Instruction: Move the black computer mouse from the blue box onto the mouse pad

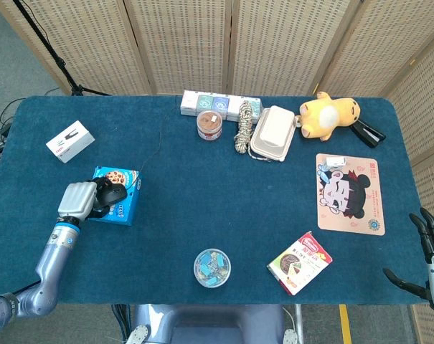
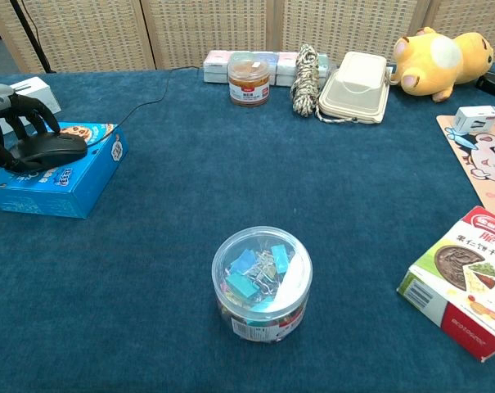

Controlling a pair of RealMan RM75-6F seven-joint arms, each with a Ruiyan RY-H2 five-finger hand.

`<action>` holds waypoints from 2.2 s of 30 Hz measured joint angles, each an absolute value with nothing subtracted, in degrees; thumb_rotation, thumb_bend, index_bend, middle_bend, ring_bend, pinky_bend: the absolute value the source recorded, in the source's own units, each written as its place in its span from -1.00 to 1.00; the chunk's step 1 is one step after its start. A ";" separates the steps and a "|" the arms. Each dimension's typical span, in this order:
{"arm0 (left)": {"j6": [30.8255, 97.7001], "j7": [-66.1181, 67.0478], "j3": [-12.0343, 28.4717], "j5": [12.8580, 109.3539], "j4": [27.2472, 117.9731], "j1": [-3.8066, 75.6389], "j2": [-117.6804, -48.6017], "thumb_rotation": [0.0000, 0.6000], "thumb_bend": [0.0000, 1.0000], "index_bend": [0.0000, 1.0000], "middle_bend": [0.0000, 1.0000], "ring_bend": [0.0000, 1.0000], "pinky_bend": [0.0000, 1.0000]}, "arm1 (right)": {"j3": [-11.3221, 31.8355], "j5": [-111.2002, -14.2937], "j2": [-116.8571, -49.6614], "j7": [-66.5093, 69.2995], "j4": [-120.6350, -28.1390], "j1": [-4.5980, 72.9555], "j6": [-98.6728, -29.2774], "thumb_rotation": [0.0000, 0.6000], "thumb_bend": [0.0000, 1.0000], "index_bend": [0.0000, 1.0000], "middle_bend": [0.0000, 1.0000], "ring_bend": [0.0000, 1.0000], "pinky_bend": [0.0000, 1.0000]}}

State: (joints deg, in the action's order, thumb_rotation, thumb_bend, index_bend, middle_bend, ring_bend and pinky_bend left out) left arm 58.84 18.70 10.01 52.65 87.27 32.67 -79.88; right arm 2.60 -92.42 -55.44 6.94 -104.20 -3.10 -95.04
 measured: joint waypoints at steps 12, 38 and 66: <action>60.21 15.09 10.70 57.22 88.65 32.50 -79.37 1.00 -0.39 -0.22 -0.17 -0.16 0.02 | 2.47 -92.49 -55.37 7.23 -104.25 -3.08 -94.84 1.00 -1.00 -1.00 -1.00 -1.00 -1.00; 59.36 30.17 17.70 47.61 98.07 46.20 -85.81 1.00 -0.39 -0.22 -0.17 -0.15 0.02 | 2.65 -91.53 -55.09 8.40 -103.97 -2.86 -94.14 1.00 -1.00 -1.00 -1.00 -1.00 -1.00; 54.82 31.09 24.03 39.00 64.58 66.89 -117.27 1.00 -0.39 -0.21 -0.16 -0.16 0.02 | 3.66 -87.64 -54.38 11.63 -102.53 -1.82 -91.17 1.00 -1.00 -1.00 -1.00 -1.00 -1.00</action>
State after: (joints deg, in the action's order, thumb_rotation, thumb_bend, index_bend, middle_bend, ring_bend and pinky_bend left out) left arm 54.82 31.09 24.03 39.00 64.58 66.89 -117.27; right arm 3.66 -87.64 -54.38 11.63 -102.53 -1.82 -91.17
